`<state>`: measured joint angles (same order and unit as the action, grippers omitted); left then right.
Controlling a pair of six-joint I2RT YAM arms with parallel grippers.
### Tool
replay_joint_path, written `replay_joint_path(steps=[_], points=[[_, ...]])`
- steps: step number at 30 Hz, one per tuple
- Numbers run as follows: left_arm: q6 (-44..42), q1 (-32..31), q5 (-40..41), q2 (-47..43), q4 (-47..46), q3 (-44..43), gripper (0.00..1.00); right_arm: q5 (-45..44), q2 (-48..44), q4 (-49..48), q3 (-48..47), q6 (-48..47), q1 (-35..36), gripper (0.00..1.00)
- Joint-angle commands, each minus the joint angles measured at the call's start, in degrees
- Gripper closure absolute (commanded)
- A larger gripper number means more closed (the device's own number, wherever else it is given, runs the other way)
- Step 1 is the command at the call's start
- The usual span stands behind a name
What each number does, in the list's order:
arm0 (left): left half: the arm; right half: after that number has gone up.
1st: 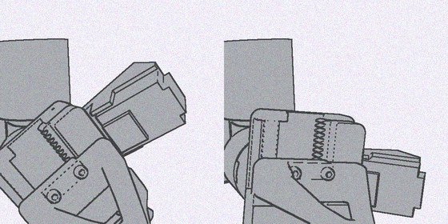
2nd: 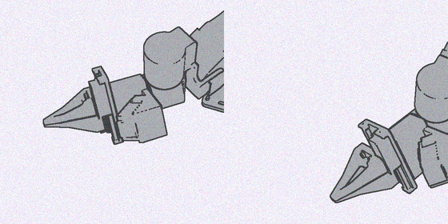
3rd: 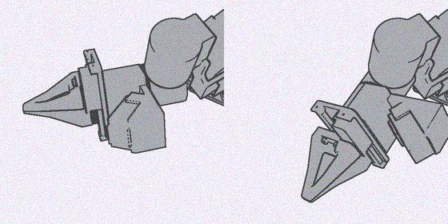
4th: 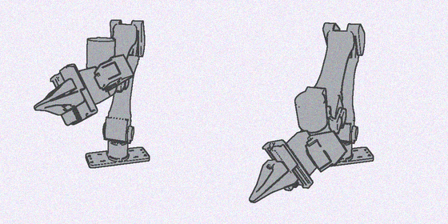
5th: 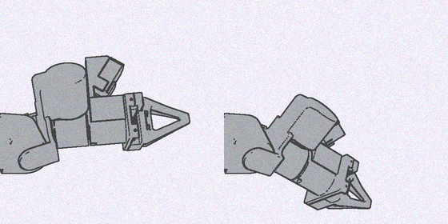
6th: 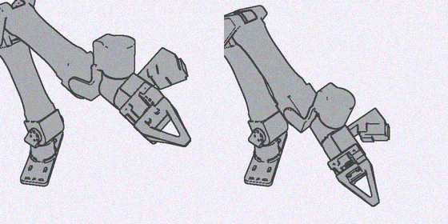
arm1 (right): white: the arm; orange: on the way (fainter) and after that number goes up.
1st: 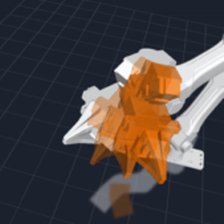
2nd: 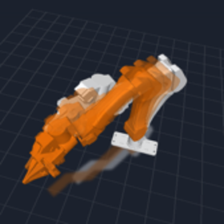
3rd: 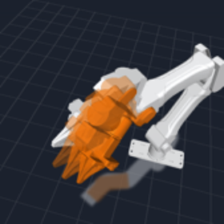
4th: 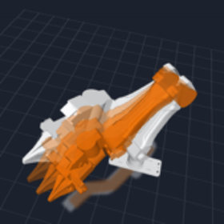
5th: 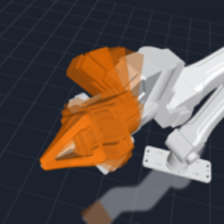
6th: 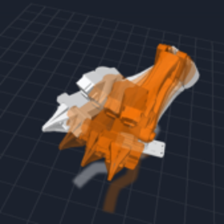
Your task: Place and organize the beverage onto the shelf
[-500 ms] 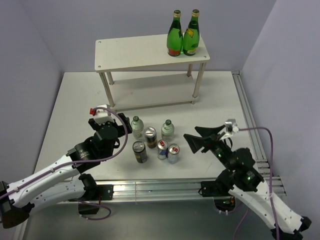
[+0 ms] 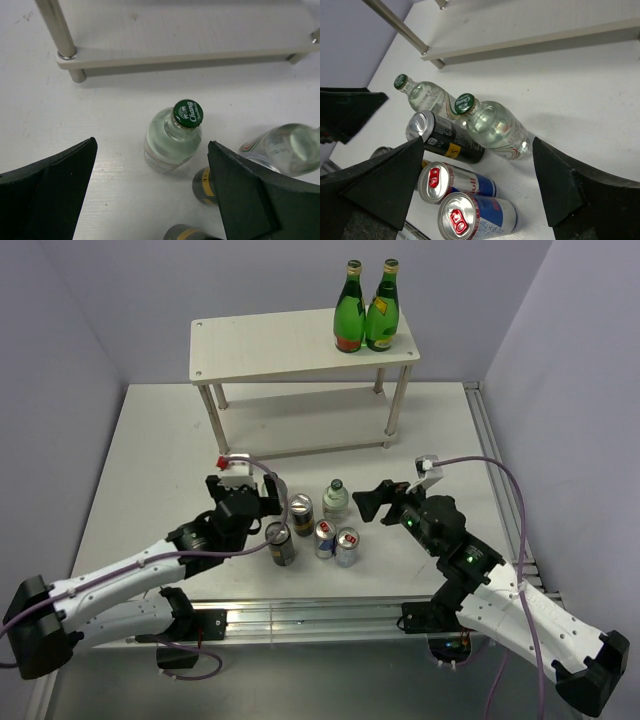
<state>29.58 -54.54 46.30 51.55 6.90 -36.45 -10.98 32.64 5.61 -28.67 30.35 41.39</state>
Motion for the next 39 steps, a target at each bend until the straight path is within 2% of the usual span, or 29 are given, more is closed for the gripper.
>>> replay_joint_path(steps=[1,11,16,22,25,27,30,31,34,35,36,39], points=[[-4.6,1.5,-4.9,5.7,-11.0,1.0,0.01,-1.1,-0.2,-2.5,0.6,-0.3,0.4,0.04],[-9.1,6.7,-7.0,15.6,-22.4,0.6,0.01,-1.8,-4.6,-0.9,3.4,-1.7,0.5,0.05],[-9.4,8.8,-8.7,19.7,-24.5,-0.8,0.02,-2.6,-5.4,-0.5,4.1,-2.3,0.5,0.05],[-10.0,8.8,-8.7,24.8,-28.2,-1.4,0.08,-1.9,-5.4,-1.3,4.6,-2.2,0.4,0.05],[-10.4,8.9,-8.4,27.1,-28.8,-2.6,0.15,-1.8,-5.2,-1.4,4.7,-2.3,0.5,0.06],[-10.4,8.9,-8.2,27.7,-29.2,-2.8,0.25,-1.9,-5.3,-1.2,4.5,-2.3,0.4,0.05],[-10.4,8.9,-8.0,28.2,-30.4,-2.7,0.46,-1.9,-5.5,-1.3,4.6,-2.3,0.4,0.06],[-10.3,8.9,-7.7,28.3,-30.6,-2.8,0.60,-1.8,-5.6,-1.3,4.7,-2.2,0.4,0.06],[-10.2,8.9,-7.3,28.7,-30.5,-3.1,0.83,-1.9,-5.6,-1.4,4.8,-2.1,0.4,0.06],[-10.2,8.9,-6.8,28.8,-30.2,-3.2,0.96,-1.9,-5.6,-1.5,4.8,-2.0,0.4,0.06],[-10.2,8.8,-6.6,29.0,-30.2,-3.3,1.00,-2.1,-5.6,-1.4,4.8,-2.0,0.4,0.06],[-10.9,8.9,-6.1,28.6,-30.7,-3.4,1.00,-2.0,-5.9,-1.4,4.9,-2.0,0.4,0.06]])
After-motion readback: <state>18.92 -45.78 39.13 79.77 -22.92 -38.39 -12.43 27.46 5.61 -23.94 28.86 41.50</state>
